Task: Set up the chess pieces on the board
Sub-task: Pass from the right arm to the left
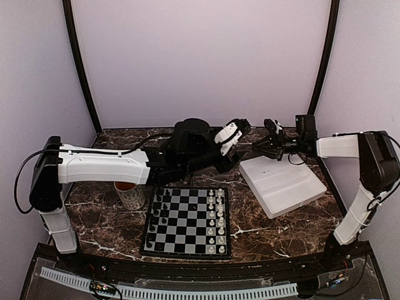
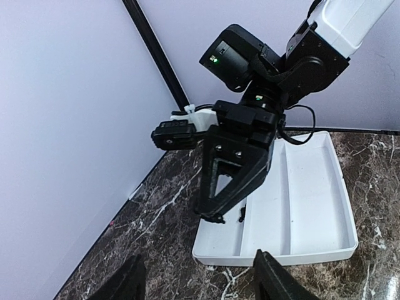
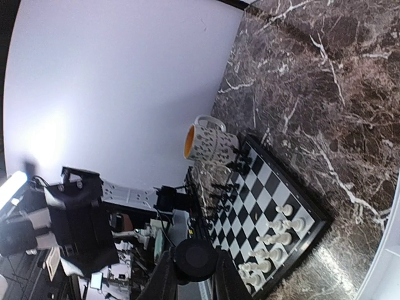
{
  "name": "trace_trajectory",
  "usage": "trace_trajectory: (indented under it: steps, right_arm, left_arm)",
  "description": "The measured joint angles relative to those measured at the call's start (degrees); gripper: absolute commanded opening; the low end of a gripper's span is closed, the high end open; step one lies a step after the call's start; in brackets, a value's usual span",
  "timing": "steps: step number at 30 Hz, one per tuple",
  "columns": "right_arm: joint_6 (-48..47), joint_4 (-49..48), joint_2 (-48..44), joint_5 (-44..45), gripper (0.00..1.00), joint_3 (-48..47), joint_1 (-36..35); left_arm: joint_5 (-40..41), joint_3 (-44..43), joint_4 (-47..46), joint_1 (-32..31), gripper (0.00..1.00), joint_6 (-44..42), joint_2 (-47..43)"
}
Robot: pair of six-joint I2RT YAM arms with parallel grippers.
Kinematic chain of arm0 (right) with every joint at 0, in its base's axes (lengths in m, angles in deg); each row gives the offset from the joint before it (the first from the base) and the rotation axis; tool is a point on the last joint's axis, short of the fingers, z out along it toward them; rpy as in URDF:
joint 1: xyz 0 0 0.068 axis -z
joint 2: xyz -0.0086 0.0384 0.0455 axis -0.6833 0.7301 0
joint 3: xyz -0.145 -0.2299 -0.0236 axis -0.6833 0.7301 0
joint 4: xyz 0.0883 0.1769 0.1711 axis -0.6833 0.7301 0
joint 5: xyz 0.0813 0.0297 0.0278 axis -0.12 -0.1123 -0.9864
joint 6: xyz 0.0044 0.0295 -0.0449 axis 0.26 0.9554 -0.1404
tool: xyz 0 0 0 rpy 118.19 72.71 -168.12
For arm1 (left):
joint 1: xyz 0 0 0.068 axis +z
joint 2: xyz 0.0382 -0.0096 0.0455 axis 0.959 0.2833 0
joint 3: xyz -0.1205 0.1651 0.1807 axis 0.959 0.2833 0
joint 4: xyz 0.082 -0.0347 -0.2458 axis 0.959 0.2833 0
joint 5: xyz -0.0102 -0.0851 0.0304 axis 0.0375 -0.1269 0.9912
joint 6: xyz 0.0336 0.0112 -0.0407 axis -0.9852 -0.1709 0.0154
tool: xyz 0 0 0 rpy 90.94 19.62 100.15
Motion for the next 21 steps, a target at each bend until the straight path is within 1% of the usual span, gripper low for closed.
trace_trajectory:
  steps: [3, 7, 14, 21]
  right_arm:
    - [9.88, -9.84, -0.02, 0.31, 0.12, 0.94, 0.02]
    - [19.32, -18.14, -0.13, 0.74, 0.12, 4.02, 0.0]
    - [27.15, -24.02, -1.27, 1.9, 0.13, 6.19, -0.07]
    - [30.38, -27.02, -2.56, 2.05, 0.13, 6.62, -0.09]
  left_arm:
    - [2.49, -0.09, -2.67, -1.4, 0.62, -0.83, 0.94]
    - [5.73, -1.01, -5.22, -1.57, 0.62, -0.98, 3.87]
    - [6.6, -5.42, -6.16, -1.29, 0.56, -0.79, 9.44]
    - [5.03, -10.32, -6.01, -1.29, 0.51, 0.17, 13.05]
